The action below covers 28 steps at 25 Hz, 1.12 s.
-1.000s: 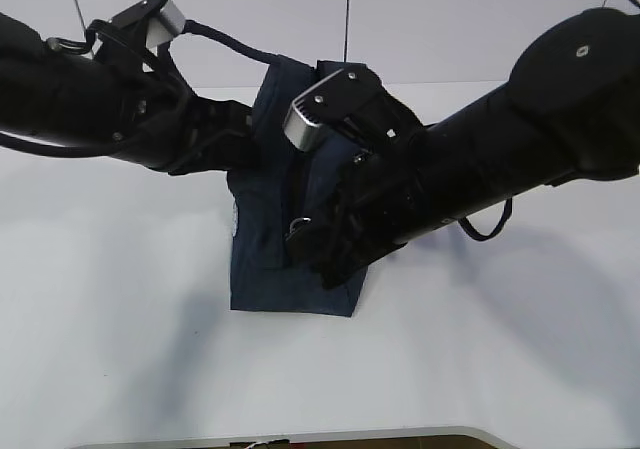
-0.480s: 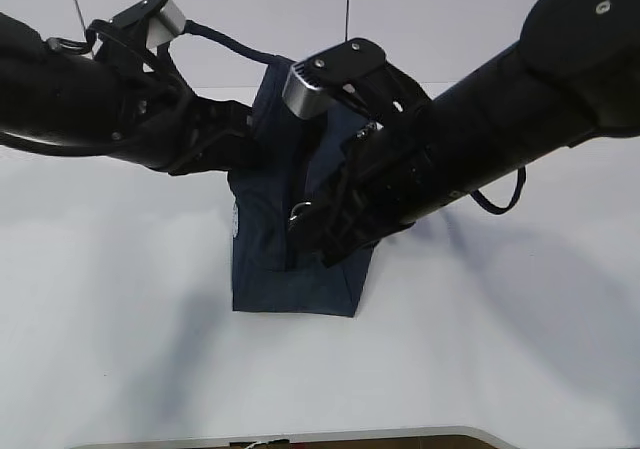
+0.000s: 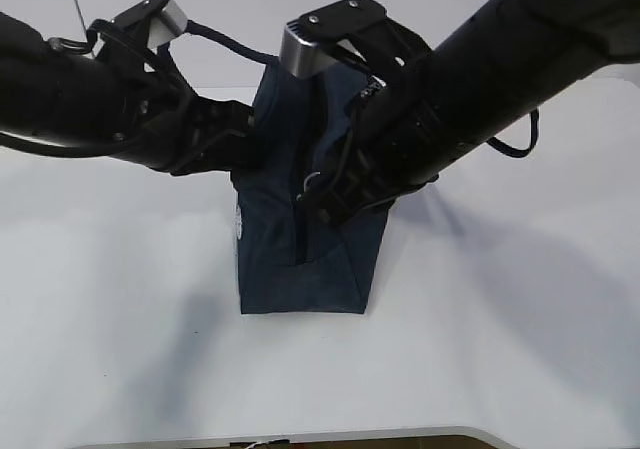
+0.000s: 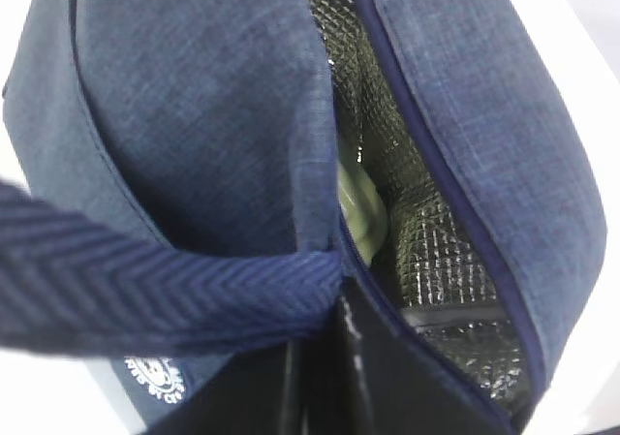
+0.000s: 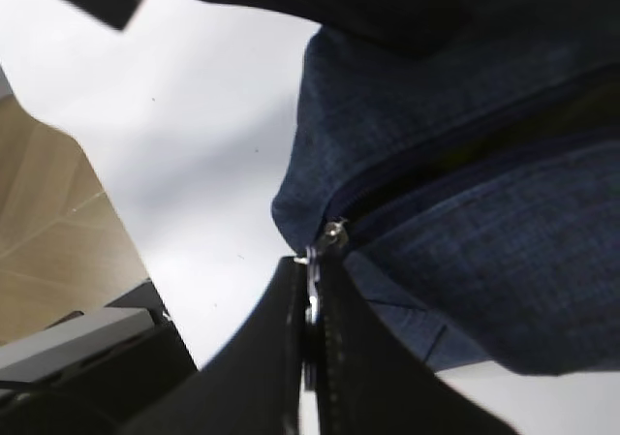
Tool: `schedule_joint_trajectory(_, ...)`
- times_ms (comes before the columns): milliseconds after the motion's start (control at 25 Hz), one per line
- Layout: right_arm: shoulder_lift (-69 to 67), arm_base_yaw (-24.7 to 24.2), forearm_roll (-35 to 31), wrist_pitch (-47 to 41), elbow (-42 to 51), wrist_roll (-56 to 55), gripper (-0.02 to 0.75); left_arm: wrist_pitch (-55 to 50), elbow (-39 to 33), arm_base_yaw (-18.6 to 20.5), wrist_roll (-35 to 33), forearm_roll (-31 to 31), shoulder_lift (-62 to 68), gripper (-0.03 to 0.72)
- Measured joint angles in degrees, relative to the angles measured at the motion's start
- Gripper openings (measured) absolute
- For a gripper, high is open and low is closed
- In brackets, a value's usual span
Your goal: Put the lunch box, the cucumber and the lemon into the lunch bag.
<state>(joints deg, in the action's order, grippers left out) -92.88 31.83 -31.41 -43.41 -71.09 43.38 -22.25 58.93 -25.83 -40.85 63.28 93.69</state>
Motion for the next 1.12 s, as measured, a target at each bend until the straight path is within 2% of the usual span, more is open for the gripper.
schedule_joint_trajectory(280, -0.3, 0.0, 2.0, -2.1, -0.4, -1.6, 0.005, -0.1, 0.0, -0.1, 0.0, 0.0, 0.0, 0.000)
schedule_joint_trajectory(360, -0.8, 0.0, 2.0, -2.3, -0.4, -1.6, 0.005, -0.3, 0.0, -0.1, 0.0, 0.0, 0.0, 0.039)
schedule_joint_trajectory(560, -1.4, 0.0, 2.0, -2.5, -0.5, -1.6, 0.005, -1.6, 0.0, -0.1, -0.2, -0.1, 0.0, 0.323)
schedule_joint_trajectory(600, -1.4, 0.0, 2.0, -2.5, -0.5, -1.6, 0.005, -1.9, 0.0, -0.1, -0.8, -0.1, 0.0, 0.370)
schedule_joint_trajectory(680, -1.4, 0.0, 2.0, -2.5, -0.6, -1.6, 0.005, -2.2, 0.0, -0.1, -2.6, -0.2, -0.5, 0.416)
schedule_joint_trajectory(840, -1.4, 0.0, 2.0, -2.5, -0.7, -1.8, 0.005, -2.6, 0.0, -0.1, -6.3, -0.6, -4.8, 0.441)
schedule_joint_trajectory(1120, -1.4, 0.0, 2.0, -2.5, -0.7, -1.8, 0.005, -6.2, 0.0, -0.1, -7.1, -4.9, -9.2, 0.445)
